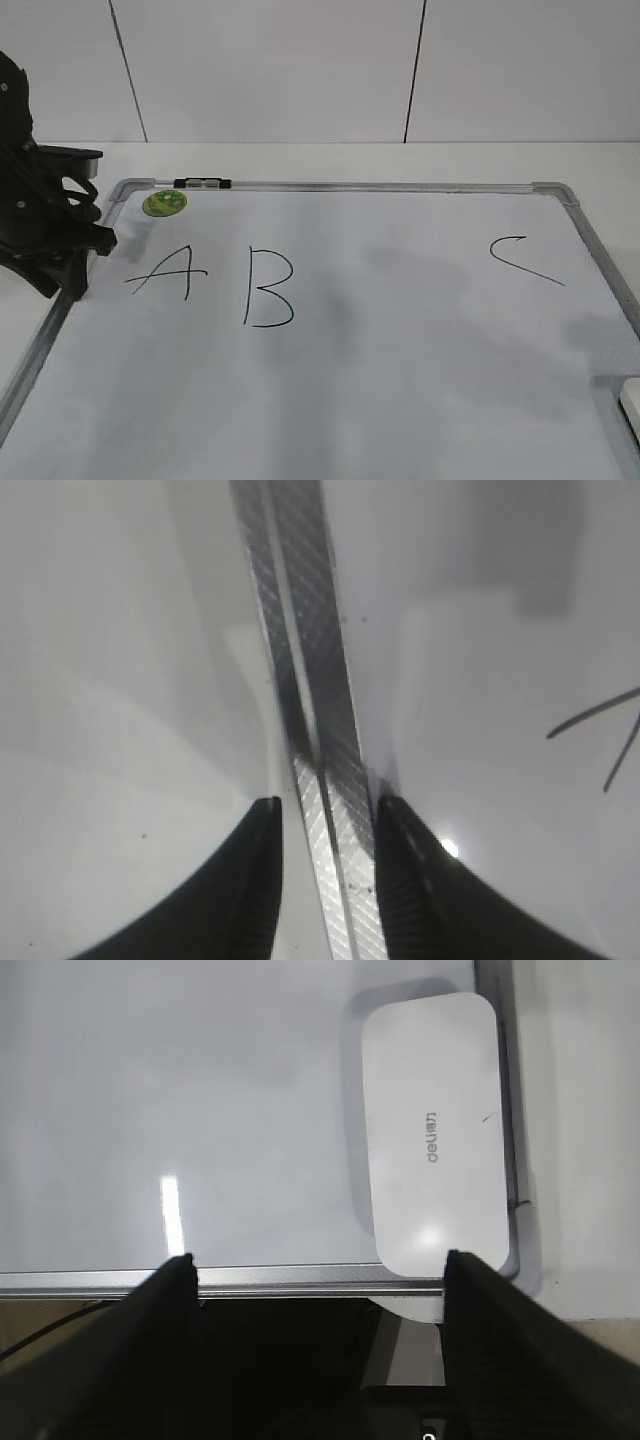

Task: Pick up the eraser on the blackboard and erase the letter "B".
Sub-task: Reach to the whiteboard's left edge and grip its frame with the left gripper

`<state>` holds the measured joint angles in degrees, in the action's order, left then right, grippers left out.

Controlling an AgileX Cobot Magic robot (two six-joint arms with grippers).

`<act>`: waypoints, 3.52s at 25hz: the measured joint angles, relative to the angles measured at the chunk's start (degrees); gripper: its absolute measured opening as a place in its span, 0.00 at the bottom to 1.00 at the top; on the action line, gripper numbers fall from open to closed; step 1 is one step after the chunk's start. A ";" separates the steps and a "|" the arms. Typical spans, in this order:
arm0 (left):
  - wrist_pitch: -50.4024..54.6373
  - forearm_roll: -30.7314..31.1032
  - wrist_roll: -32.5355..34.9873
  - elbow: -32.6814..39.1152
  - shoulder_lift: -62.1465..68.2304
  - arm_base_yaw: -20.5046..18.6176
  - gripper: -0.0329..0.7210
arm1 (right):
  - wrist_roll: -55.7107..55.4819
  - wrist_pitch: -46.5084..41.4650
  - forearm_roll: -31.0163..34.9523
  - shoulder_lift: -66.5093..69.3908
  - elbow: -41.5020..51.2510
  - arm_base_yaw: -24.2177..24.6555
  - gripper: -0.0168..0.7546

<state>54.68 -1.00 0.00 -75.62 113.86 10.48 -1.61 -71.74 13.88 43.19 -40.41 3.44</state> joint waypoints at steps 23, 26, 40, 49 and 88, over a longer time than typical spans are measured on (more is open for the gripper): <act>0.54 -0.64 -0.30 -0.44 0.72 0.00 0.36 | 0.00 0.00 -0.03 0.00 0.00 0.00 0.78; 0.79 -0.64 -0.30 -0.48 0.76 0.00 0.36 | 0.00 0.00 -0.03 0.00 0.00 0.00 0.78; 2.23 -1.38 -0.30 -0.48 0.76 0.00 0.36 | 0.00 0.00 -0.03 0.00 0.00 0.00 0.78; 2.97 -1.84 -0.30 -0.48 0.76 -0.11 0.36 | 0.00 0.00 -0.03 0.00 0.00 0.00 0.78; 7.97 -4.05 0.00 -5.51 2.01 -2.36 0.36 | 0.00 0.00 -2.08 0.67 0.00 0.00 0.78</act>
<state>62.65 -5.05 0.00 -81.13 115.86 8.12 -1.61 -71.74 11.79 43.86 -40.41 3.44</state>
